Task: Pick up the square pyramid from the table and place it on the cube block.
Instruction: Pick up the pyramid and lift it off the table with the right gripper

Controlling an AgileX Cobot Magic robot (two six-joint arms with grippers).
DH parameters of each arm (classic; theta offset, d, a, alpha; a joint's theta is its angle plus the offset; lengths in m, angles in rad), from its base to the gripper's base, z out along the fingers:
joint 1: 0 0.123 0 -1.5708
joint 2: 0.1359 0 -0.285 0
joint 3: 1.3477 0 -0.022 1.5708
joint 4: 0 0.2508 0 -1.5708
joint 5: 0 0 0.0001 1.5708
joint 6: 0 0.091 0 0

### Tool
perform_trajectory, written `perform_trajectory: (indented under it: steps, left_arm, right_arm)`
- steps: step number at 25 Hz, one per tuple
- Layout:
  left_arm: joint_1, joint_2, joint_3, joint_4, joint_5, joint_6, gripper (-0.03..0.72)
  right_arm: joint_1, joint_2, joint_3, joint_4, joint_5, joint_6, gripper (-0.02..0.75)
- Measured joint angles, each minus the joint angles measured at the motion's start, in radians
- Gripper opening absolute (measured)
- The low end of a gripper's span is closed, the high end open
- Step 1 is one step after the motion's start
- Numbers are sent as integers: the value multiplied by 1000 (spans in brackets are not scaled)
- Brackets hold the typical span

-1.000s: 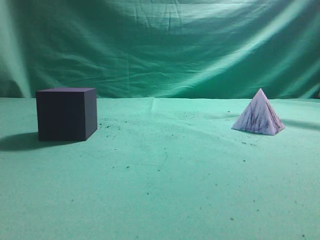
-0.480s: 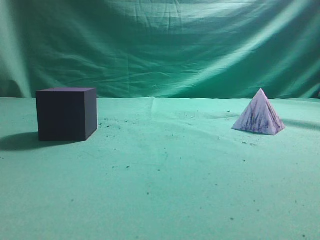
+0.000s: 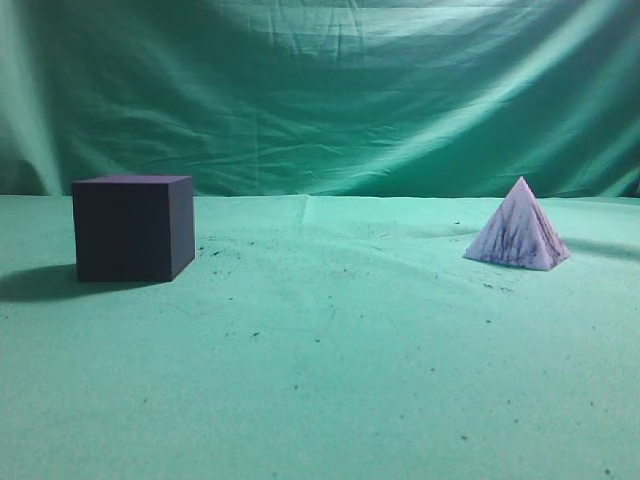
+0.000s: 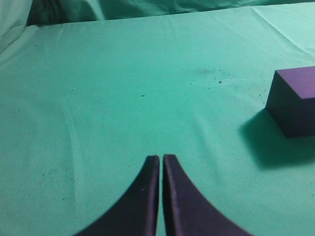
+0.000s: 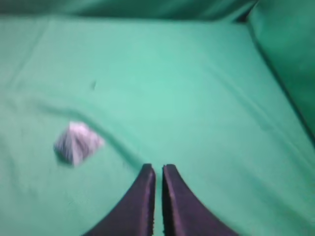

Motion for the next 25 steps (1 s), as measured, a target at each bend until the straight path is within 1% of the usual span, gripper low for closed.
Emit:
perform_trajectory:
  steps: [2,4,6,9,10,11,13,16,17,18,19,20,24,25]
  left_arm:
    - [0,0,0,0,0,0,0]
    - [0,0,0,0,0,0,0]
    - [0,0,0,0,0,0,0]
    - [0,0,0,0,0,0,0]
    - [0,0,0,0,0,0,0]
    - [0,0,0,0,0,0,0]
    - [0,0,0,0,0,0,0]
    - [0,0,0,0,0,0,0]
    - [0,0,0,0,0,0,0]
    - [0,0,0,0,0,0,0]
    - [0,0,0,0,0,0,0]
    - [0,0,0,0,0,0,0]
    - [0,0,0,0,0,0,0]
    - [0,0,0,0,0,0,0]
  right_arm:
    - [36,82,-49,4,85,-65,0]
    - [86,192,-111,4,193,-86,0]
    - [153,295,-173,-2,262,-93,0]
    - [251,443,-227,-10,261,-95,0]
    - [281,492,-240,-10,244,-95,49]
    - [302,542,-251,-10,225,-96,49]
    - [338,633,-278,-8,196,-96,160]
    - [351,769,-332,16,183,-96,407]
    - [353,814,-355,24,183,-96,504]
    - [353,858,-380,29,191,-96,581]
    - [353,898,-400,31,199,-96,627]
    - [353,931,-424,32,210,-96,651]
    - [353,1073,-513,31,233,-94,643]
    - [355,1106,-536,20,233,-93,685]
